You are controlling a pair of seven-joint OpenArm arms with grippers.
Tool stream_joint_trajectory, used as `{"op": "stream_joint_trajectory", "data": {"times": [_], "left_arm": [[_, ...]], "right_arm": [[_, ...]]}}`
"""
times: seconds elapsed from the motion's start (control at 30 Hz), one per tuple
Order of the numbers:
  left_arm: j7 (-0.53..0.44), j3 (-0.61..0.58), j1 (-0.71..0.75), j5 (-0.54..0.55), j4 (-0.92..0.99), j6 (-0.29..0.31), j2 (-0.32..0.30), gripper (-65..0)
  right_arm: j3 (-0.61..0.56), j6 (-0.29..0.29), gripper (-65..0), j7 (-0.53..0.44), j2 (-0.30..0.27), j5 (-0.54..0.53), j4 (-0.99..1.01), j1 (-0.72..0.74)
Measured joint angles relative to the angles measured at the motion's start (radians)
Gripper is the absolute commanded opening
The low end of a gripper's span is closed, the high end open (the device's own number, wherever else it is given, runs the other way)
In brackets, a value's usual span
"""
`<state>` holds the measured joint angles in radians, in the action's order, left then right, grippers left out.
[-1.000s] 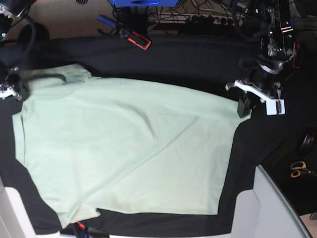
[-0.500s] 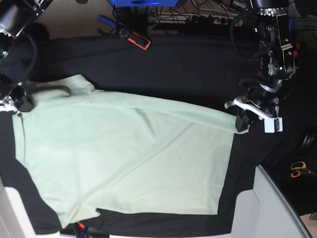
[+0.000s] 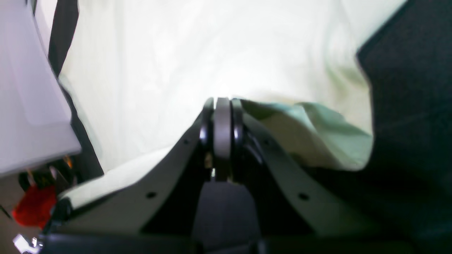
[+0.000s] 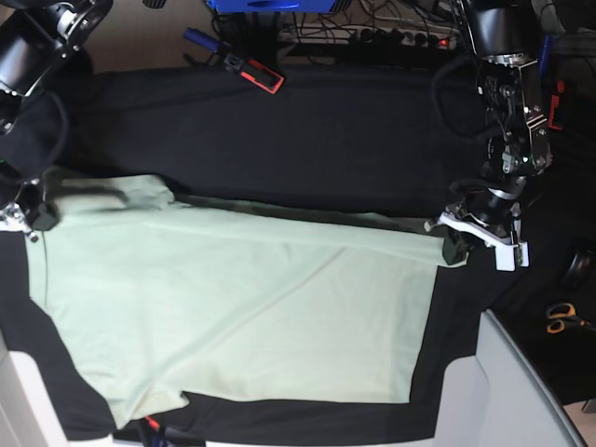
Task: Fold the T-shirt properly
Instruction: 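Lay the shoulder edge down onto the shirt body with both grippers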
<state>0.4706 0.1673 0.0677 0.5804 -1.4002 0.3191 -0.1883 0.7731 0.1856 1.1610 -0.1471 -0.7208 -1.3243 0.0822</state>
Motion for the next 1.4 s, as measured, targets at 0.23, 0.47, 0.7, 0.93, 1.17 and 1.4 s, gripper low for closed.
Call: {"op": "stream_joint_trajectory", "data": {"times": [0.23,0.47,0.7,0.93,1.17,1.4], "left_arm": [[0.0,-0.004,-0.045,0.0,0.075,0.0,0.0,-65.0],[0.0,-0.004,-0.057,-0.002,0.097,0.0,0.002,-65.0],[0.0,-0.004,-0.094,-0.004,0.167,-0.001,0.002,-65.0],[-0.001,-0.004,-0.141,-0.003,0.222,0.0,0.002,-65.0],[-0.006,0.003,-0.182,-0.181,0.278,-0.002,0.035,-65.0],[-0.007,0.005,-0.212,-0.213,0.287,0.003,0.057,-65.0]], "right_arm": [[0.0,0.003,-65.0,-0.052,-0.053,0.0,0.114,0.029],[-0.053,0.003,-65.0,-0.069,-0.071,0.007,0.125,0.058],[-0.16,-0.001,-65.0,-0.18,-0.068,0.001,0.194,0.072],[-0.23,-0.002,-65.0,-0.257,-0.069,0.002,0.256,0.096],[-0.241,-0.001,-65.0,-0.275,-0.082,0.0,0.319,0.128],[-0.241,-0.003,-65.0,-0.3,-0.095,0.003,0.344,0.147]]}}
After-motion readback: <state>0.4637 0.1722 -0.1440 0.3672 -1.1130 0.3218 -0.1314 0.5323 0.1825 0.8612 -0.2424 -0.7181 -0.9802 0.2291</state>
